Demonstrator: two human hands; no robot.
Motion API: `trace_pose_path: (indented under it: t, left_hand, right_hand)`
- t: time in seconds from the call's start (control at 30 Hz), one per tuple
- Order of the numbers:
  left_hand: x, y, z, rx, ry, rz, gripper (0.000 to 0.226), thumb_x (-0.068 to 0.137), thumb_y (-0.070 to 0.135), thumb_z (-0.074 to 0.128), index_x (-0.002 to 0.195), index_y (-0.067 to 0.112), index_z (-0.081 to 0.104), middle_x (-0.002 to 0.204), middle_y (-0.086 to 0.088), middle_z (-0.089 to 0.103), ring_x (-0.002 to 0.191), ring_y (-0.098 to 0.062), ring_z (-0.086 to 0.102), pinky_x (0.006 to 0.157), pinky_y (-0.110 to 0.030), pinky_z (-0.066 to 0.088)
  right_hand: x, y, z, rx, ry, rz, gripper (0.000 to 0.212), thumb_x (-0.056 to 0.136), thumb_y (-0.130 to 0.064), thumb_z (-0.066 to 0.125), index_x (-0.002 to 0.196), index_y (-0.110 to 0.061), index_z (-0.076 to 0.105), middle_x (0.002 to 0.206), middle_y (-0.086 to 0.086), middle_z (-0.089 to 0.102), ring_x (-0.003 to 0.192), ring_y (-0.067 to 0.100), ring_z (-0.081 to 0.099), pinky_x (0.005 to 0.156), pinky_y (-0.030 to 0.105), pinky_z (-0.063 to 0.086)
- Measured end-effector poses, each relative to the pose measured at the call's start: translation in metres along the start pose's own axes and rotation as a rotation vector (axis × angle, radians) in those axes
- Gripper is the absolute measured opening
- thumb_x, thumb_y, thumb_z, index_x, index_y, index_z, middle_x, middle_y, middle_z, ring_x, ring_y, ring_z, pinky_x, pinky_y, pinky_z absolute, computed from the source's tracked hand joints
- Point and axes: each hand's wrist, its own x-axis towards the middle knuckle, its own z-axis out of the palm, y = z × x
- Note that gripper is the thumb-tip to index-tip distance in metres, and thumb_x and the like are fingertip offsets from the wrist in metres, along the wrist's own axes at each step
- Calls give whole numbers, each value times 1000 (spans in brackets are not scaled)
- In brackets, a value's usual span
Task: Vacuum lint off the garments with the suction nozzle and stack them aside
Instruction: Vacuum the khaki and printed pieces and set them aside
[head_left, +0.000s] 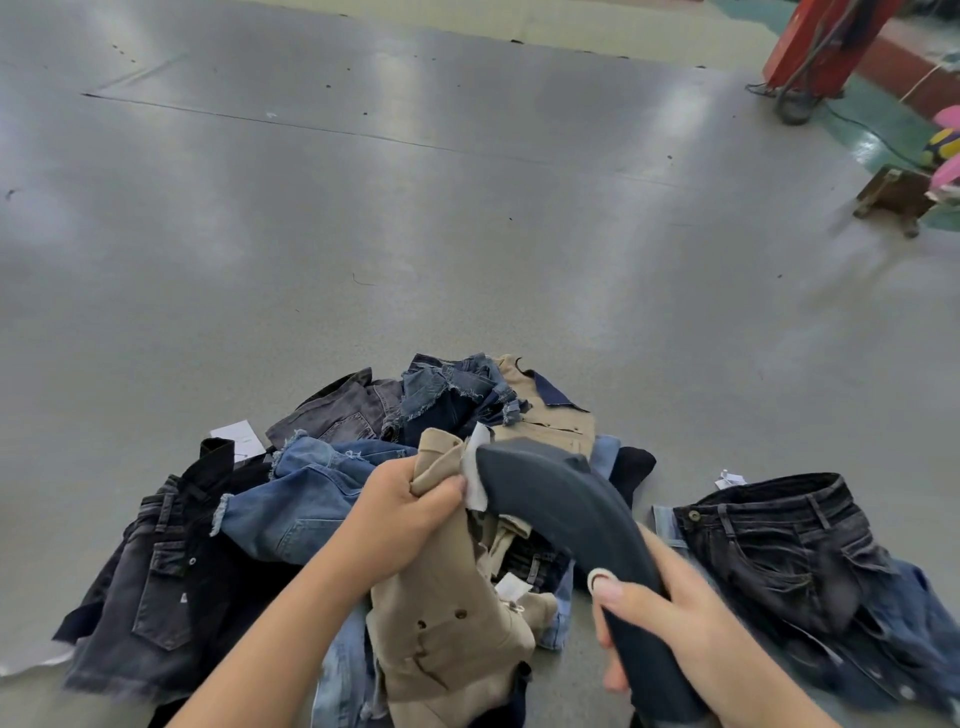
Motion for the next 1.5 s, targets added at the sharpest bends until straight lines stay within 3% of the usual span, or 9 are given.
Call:
trace_pose_path:
  t: [0.17,0.33,0.5,0.8,0.9,1.03,1.1,1.2,1.5]
  left_hand:
    - [1,2,1,0,84,-53,42,84,15,64,51,20,39,48,10,35,46,-4,32,44,-15,29]
    - [5,1,1,88,156,4,42,85,9,63,52,15,38,45,11,33,45,-5,29,45,-16,27]
    - [1,3,0,69,61,78,33,78,23,59,53,15,39,47,12,39,46,-3,34,47,-14,29]
    - [0,-5,2,49,4,-15,41,81,28,65,50,23,39,48,12,41,47,-1,35,47,-15,31]
    - [1,-8,2,111,60,-13,46,88,16,63,51,23,37,49,13,43,48,-1,37,48,-15,32]
    - [3,-2,1,84,119,60,31,85,15,63,56,9,50,64,21,56,60,3,50,58,-8,37]
    - [3,-1,0,77,127,52,31,80,23,61,56,9,47,57,18,51,55,1,46,55,-10,36]
    - [2,-2,1,90,95,59,41,86,7,64,55,15,39,51,14,43,51,-1,39,51,-13,34]
    - [3,-2,0,147,-26,160,31,78,21,55,53,17,38,58,16,45,54,-1,41,54,-12,33]
  right_hand:
    - [3,-8,-8,94,103,-42,32,67,-33,74,98,-35,66,63,15,59,45,33,56,46,33,49]
    - [-8,-3,-13,-30,-78,37,43,67,-45,73,108,-50,59,69,13,64,53,30,60,51,33,51]
    - [-3,-3,-7,-113,-87,61,39,67,-50,68,105,-55,57,67,8,64,53,27,59,52,30,50]
    - [1,-11,-10,54,47,-3,19,72,-32,69,91,-36,67,65,17,58,45,31,55,46,33,49]
    - [-5,-12,-17,52,-2,5,31,65,-39,74,95,-38,67,66,18,59,46,32,56,47,34,49]
    - [-11,-8,-21,-41,-104,66,41,66,-47,72,106,-51,60,68,14,63,53,33,59,53,36,51]
    - [-12,-7,-19,-86,-110,81,40,67,-49,70,104,-57,57,69,12,64,55,31,59,56,36,51]
    - [-10,-7,-19,-123,-112,79,39,68,-49,69,103,-61,55,69,10,65,56,29,59,56,35,52]
    - [-6,-14,-19,-86,2,17,38,63,-48,70,100,-44,62,66,12,60,51,33,57,53,36,51]
